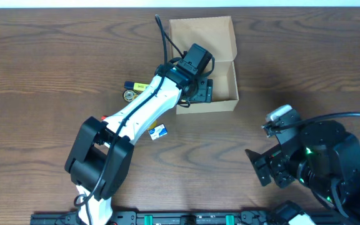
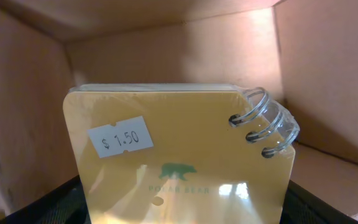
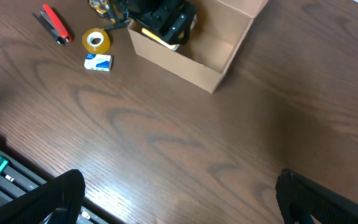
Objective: Pack container
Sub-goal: 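Lower the notepad into the box and open the left gripper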
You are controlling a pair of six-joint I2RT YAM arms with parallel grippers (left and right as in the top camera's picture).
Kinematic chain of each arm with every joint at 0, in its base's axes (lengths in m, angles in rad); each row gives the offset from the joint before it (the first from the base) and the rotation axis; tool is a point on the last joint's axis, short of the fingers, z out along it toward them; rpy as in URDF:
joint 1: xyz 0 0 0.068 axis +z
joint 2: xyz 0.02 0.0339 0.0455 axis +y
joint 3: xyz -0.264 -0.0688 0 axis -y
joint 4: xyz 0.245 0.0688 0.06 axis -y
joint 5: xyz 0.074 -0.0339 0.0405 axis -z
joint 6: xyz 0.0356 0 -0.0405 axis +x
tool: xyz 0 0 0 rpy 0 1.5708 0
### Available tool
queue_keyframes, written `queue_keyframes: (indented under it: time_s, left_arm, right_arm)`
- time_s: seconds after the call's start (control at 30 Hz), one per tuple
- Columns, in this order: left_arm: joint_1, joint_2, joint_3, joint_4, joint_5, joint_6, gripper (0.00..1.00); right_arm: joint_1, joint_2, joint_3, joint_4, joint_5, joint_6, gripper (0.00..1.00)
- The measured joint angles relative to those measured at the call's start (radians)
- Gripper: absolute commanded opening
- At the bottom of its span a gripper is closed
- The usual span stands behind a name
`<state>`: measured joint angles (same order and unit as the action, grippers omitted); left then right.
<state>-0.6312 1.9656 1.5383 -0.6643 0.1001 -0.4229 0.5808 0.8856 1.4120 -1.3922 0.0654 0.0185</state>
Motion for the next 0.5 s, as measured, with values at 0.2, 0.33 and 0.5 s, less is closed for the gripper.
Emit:
queue_keyframes:
  time_s: [0.2,0.33,0.5]
  left_arm:
    - [0.000,0.000,0.000,-0.084,-0.024,0.000,0.06]
    - [0.000,0.000,0.000,-0.106,-0.030,0.000,0.06]
    - [0.000,0.000,0.000,-0.143,-0.030,0.000,0.06]
  right_arm:
    - [0.000,0.000,0.000,0.000,0.000,0.000,0.99]
    - [0.000,0.000,0.000,0.000,0.000,0.000,0.99]
    - [0.000,0.000,0.000,0.000,0.000,0.000,0.99]
